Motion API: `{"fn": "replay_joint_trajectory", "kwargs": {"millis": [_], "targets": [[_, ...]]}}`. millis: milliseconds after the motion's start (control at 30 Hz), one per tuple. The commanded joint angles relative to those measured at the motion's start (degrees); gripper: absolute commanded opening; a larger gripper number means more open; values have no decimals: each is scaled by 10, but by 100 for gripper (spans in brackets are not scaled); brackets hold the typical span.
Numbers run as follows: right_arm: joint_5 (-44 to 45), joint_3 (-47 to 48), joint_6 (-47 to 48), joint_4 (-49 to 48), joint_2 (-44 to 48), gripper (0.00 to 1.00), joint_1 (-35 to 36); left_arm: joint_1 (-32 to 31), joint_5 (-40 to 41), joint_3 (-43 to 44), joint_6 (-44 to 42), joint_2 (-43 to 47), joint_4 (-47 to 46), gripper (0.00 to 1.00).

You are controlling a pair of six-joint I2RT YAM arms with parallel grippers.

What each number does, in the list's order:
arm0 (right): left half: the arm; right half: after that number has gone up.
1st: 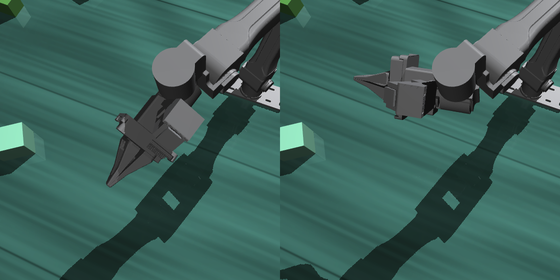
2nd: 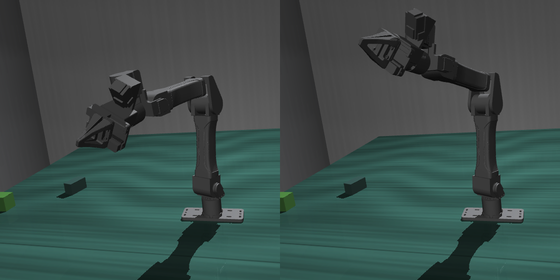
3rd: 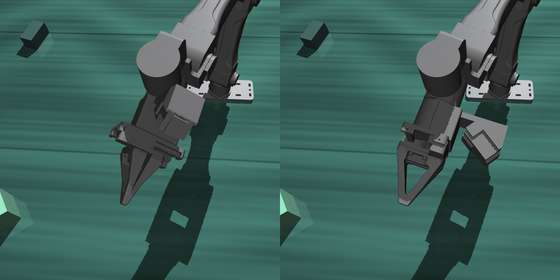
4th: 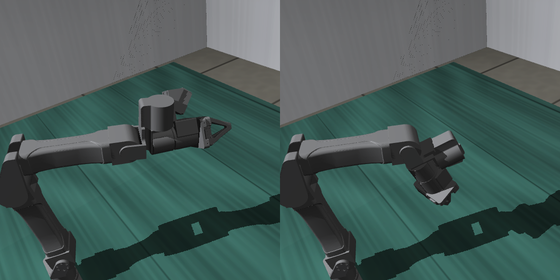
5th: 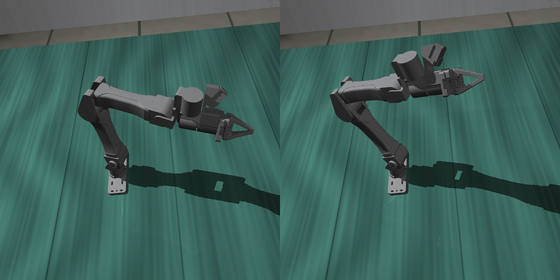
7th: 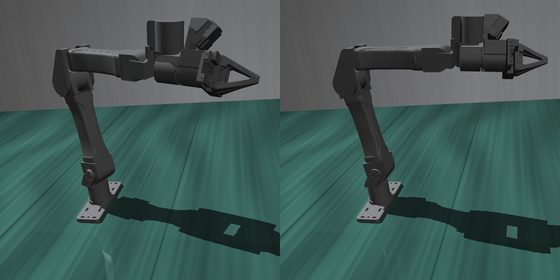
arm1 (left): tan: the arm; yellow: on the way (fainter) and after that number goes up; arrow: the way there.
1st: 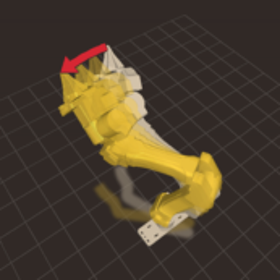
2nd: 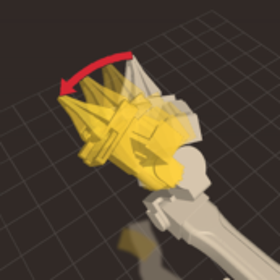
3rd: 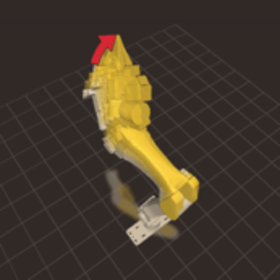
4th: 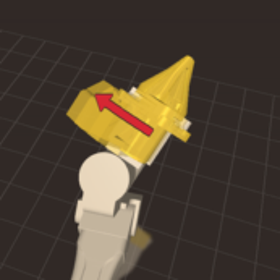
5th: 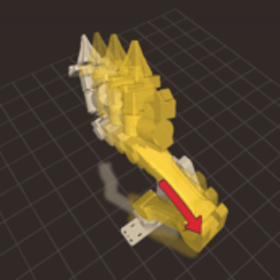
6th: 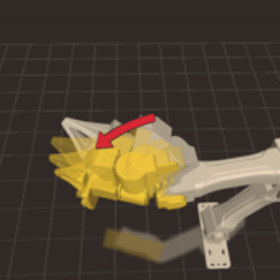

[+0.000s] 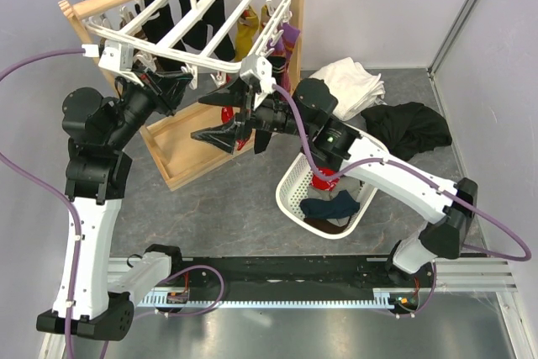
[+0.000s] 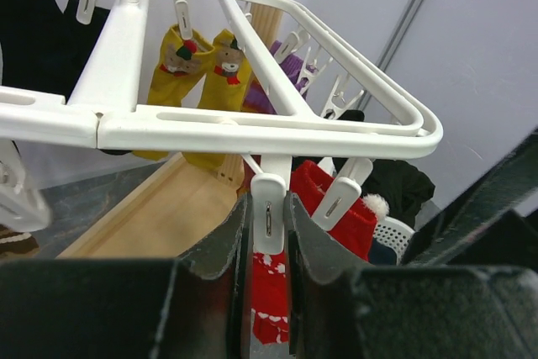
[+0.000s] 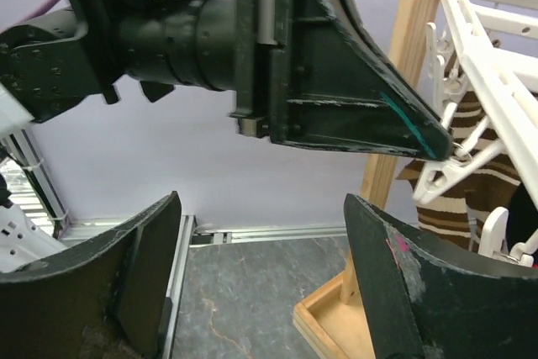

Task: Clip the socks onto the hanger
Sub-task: Open the clamp at the hanger.

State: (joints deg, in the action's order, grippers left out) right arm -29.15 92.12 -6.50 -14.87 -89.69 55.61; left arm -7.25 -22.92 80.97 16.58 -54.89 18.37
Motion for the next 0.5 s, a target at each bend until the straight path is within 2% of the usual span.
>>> {"fn": "replay_joint_trajectory", "kwargs": {"millis": [0,133,467], "targets": [[-39,26,-97,-80,-40,84,-30,-5,-53,18,31,22,11,2],[-37,25,-164,-133,-58,80,-52,-5,-62,2,43,29,-7,2],[-8,18,-219,-184,-77,72,-70,-5,-103,-56,124,44,-115,2]]}}
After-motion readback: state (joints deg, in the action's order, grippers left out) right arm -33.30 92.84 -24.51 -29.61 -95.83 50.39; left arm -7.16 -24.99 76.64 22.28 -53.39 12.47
